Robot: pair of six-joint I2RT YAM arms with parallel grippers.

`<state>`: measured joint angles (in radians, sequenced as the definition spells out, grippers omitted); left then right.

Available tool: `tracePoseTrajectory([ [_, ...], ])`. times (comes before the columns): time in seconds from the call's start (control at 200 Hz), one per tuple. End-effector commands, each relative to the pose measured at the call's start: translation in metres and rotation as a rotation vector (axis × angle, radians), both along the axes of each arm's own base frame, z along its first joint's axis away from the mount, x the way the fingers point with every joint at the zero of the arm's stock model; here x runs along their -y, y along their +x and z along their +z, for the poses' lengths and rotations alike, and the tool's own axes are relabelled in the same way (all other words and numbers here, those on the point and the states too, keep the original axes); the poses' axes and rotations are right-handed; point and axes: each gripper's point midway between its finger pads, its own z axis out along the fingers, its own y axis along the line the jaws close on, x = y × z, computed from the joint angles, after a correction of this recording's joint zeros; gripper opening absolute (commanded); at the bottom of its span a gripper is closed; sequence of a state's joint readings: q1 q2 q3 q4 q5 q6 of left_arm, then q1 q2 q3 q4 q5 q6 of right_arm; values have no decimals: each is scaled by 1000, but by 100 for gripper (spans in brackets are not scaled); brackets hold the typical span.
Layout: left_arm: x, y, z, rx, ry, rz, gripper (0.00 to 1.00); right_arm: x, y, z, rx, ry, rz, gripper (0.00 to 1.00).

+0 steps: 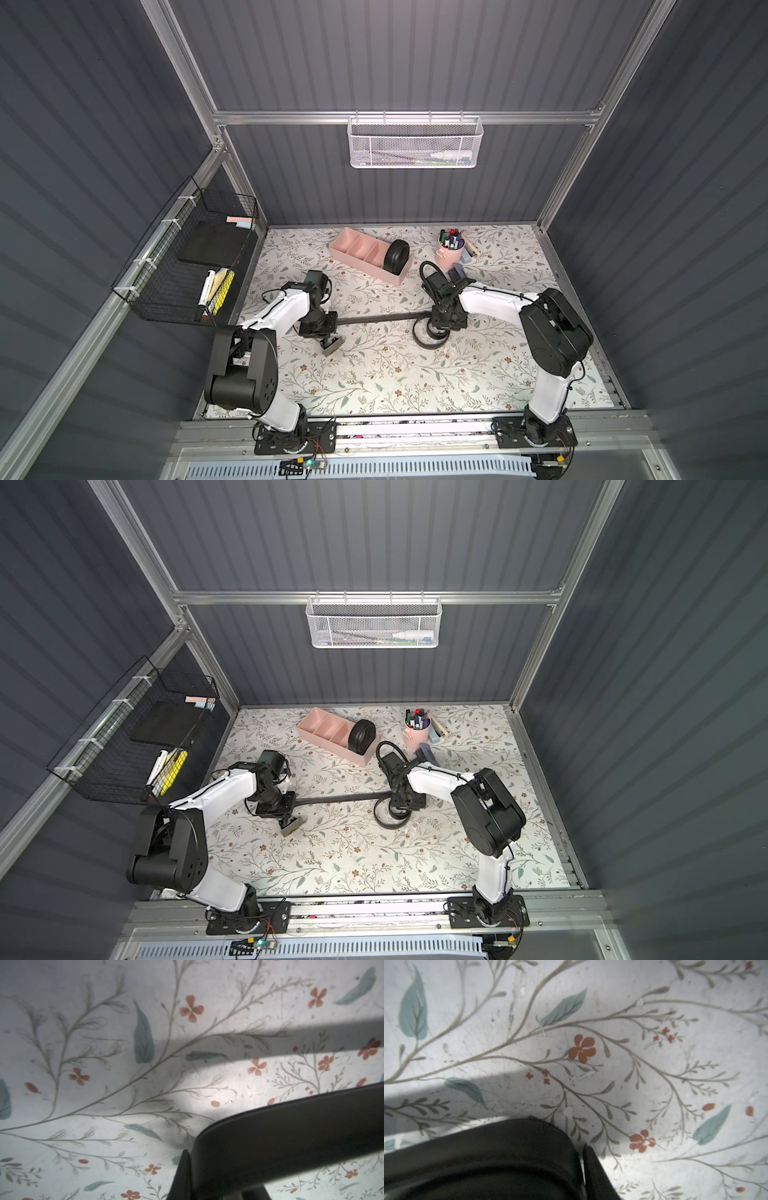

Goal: Place the belts into the storage roll
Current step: Roll the belt at the center of the board.

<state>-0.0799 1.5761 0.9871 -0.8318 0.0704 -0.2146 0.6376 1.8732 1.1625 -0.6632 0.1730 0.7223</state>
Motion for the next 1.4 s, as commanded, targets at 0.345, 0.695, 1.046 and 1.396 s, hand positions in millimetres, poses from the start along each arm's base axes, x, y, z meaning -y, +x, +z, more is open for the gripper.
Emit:
tracePoseTrajectory([
  [0.345, -67, 51, 20, 13, 126, 203, 0, 77, -51, -42, -195, -314, -46, 28],
  [0.695, -70, 58, 19, 22, 53, 249, 0, 78, -50, -42, -194, -305, -74, 11],
  [1.046, 11, -37, 6, -77, 75, -79, 0, 61, -10, -22, -103, -86, -380, 0],
  [1.396, 133, -101, -10, -90, 72, -505, 0, 23, 23, -28, -141, 34, -419, 0],
])
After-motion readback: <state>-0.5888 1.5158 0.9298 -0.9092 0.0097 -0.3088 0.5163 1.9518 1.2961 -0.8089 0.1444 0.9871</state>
